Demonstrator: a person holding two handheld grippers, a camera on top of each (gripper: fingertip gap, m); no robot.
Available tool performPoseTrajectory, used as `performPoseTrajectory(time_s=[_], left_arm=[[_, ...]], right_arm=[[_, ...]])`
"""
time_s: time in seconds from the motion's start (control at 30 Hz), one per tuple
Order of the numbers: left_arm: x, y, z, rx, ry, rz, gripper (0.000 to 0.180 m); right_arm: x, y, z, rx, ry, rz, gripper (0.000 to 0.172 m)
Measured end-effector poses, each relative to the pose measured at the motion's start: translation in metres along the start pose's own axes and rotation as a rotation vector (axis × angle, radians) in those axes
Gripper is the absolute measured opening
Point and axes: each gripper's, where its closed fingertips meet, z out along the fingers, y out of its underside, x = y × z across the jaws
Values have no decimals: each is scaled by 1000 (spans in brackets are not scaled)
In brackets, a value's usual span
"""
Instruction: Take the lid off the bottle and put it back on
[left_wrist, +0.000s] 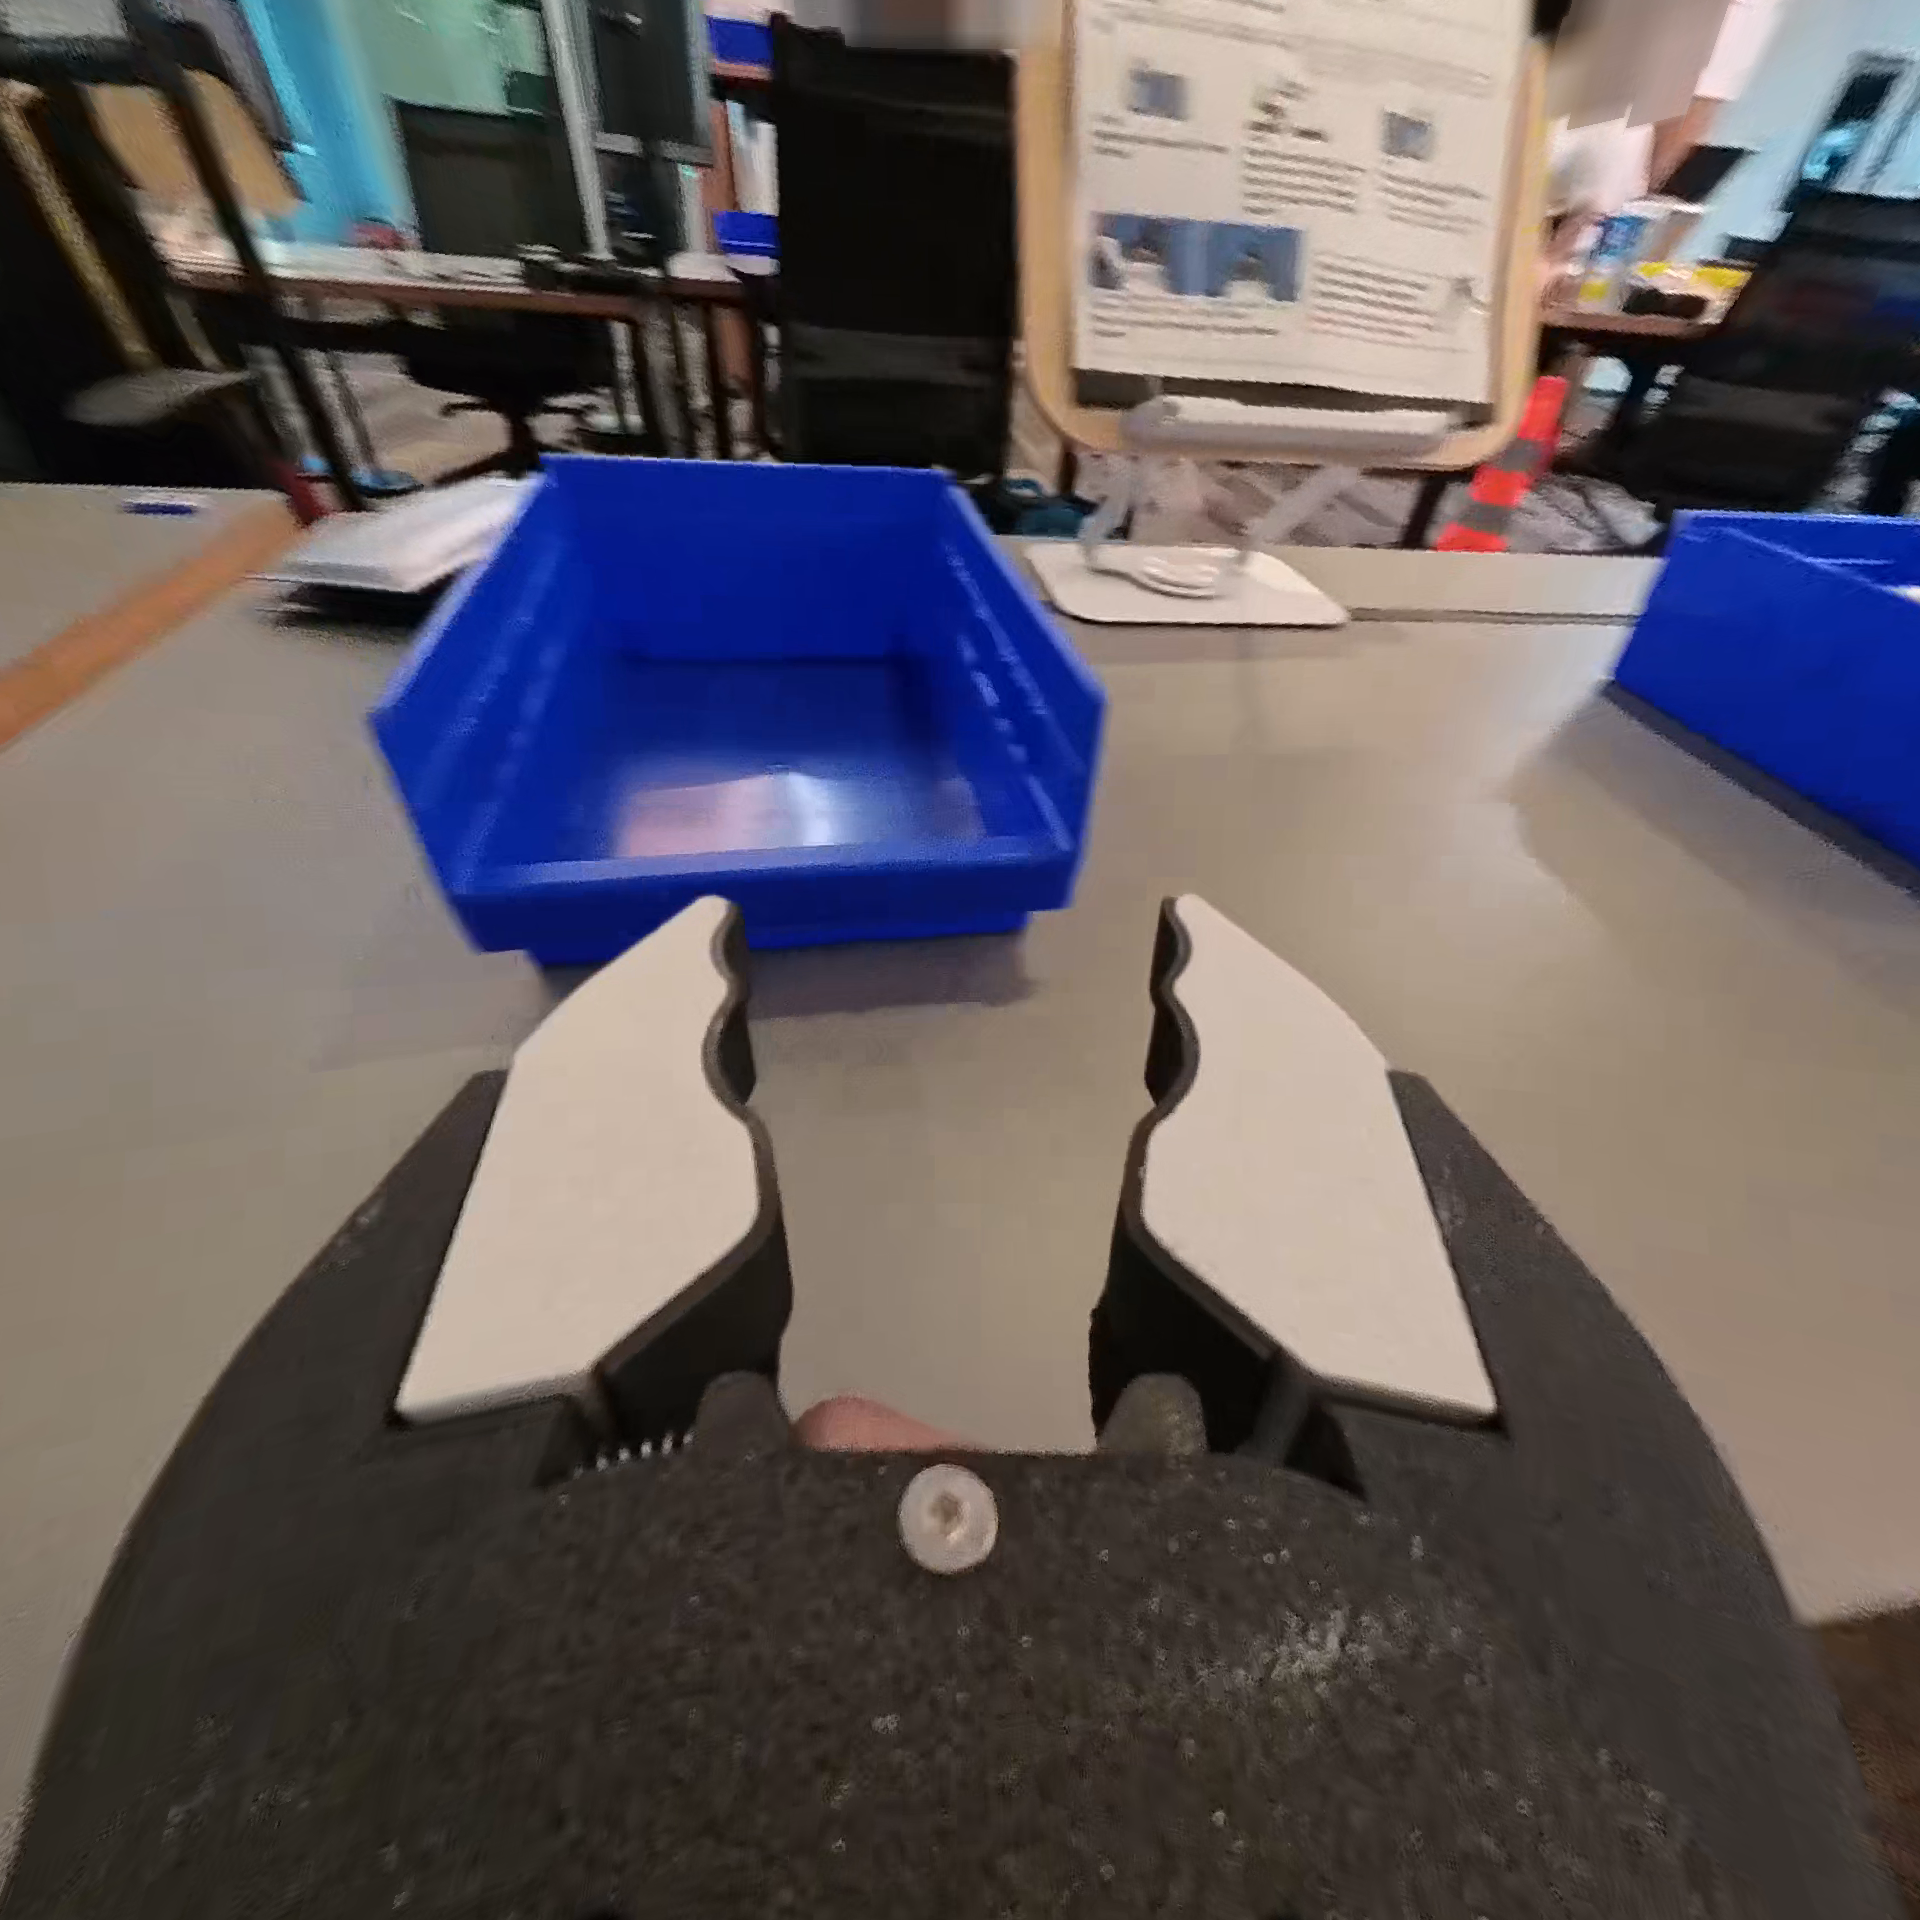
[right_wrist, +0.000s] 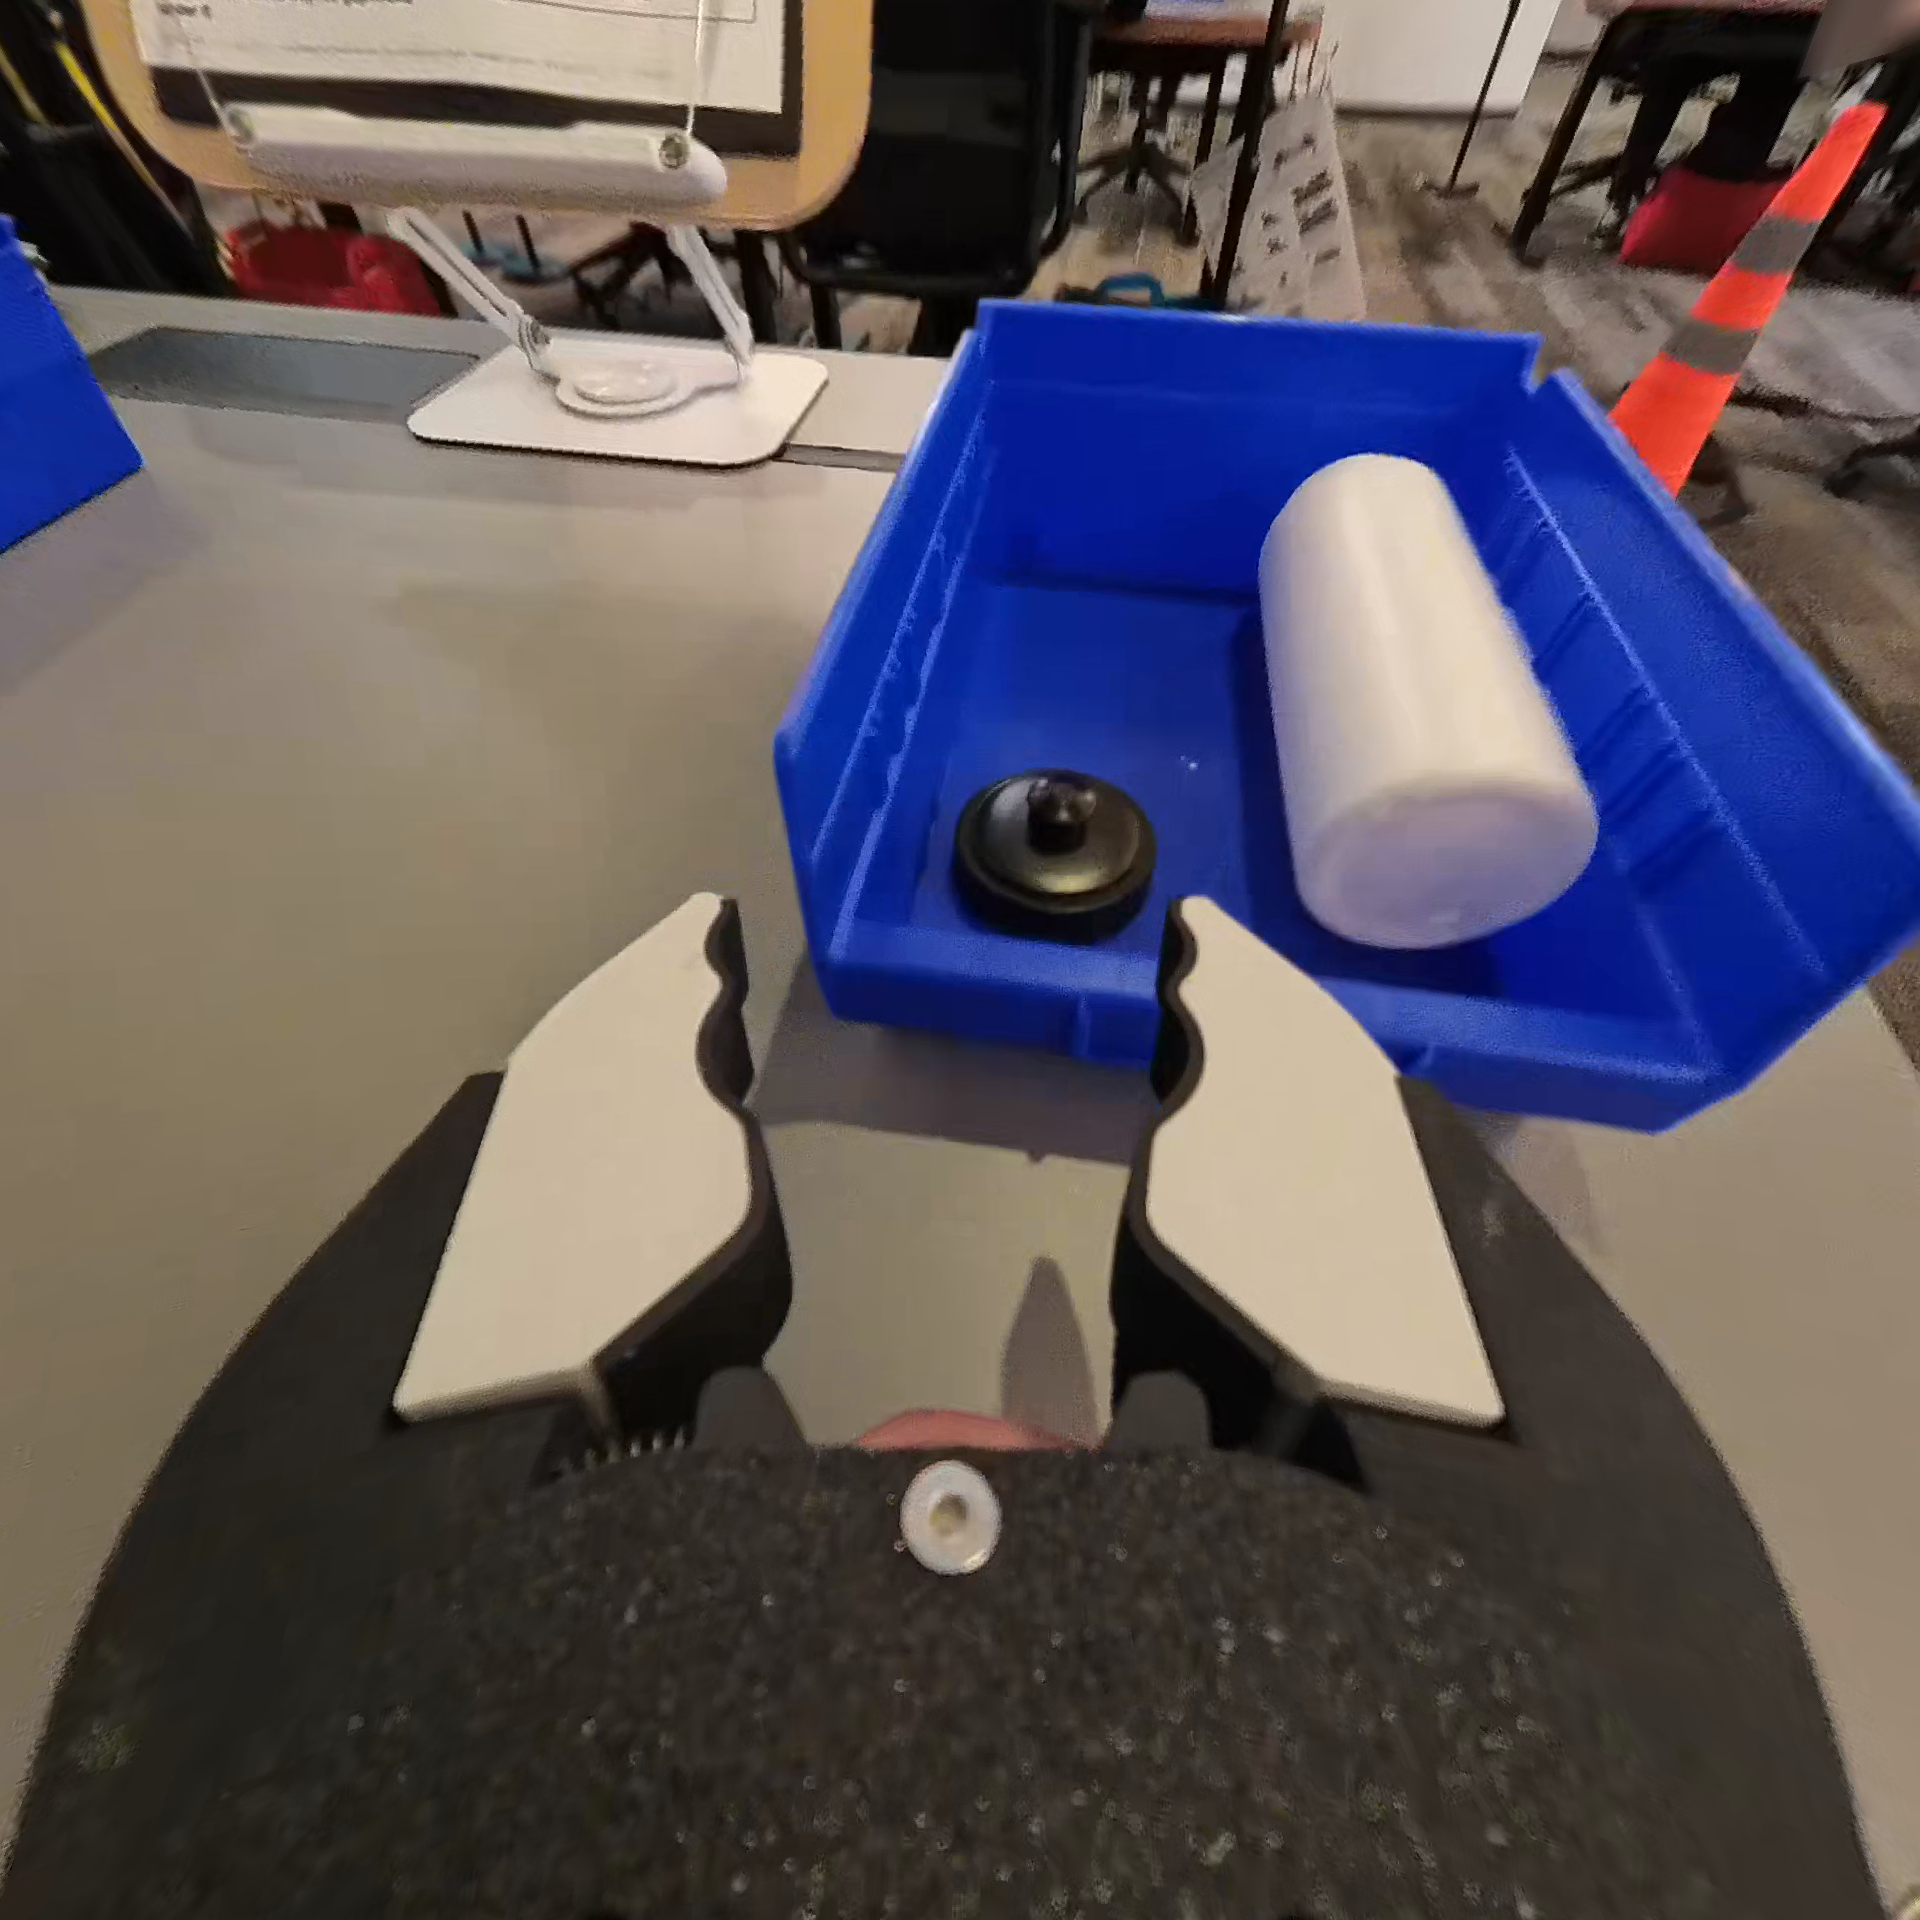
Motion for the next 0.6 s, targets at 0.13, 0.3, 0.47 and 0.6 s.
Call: performPoseTrajectory(time_s=[0.13, 0.3, 0.47, 0.6], left_arm=[[-28, 16, 12, -54, -82, 38, 73], [-23, 23, 20, -81, -62, 21, 74], [-14, 24, 31, -89, -42, 77, 74], [-9, 28, 37, -110, -22, 76, 76]], right_arm=[[5, 5, -6, 56, 19, 9, 74], [10, 11, -6, 67, 19, 40, 71], [14, 22, -3, 32, 17, 33, 71], [18, 22, -4, 34, 21, 48, 71]])
